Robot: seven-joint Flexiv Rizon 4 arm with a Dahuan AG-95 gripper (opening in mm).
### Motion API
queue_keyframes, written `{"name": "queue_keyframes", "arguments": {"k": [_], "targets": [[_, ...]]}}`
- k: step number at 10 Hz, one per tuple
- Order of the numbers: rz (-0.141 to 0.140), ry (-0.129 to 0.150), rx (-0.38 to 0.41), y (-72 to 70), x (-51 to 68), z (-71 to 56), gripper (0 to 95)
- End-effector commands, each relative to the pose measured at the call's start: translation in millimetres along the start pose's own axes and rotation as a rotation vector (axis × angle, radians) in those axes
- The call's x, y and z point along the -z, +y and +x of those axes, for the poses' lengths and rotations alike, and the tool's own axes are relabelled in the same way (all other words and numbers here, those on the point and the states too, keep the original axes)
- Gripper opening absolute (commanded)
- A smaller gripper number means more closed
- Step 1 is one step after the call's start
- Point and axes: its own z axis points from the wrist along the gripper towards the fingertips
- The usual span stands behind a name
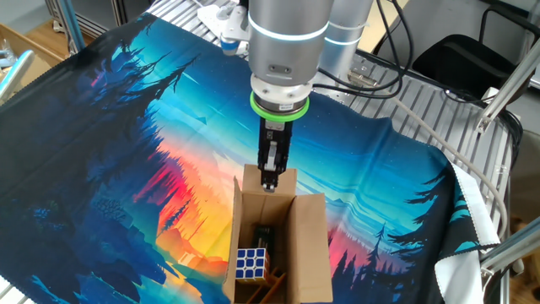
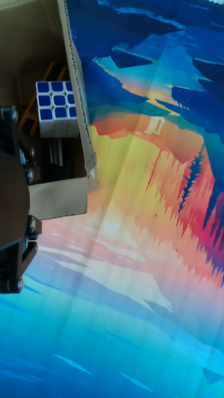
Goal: Cover the box
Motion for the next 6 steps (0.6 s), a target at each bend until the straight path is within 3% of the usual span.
{"name": "queue_keyframes", "arguments": {"k": [1,6], "targets": [[0.001,0.006,0.003,2.1,0.6,-0.1,38.0],[0.002,0.002,-0.011,10.4,-5.5,4.3,38.0]]}}
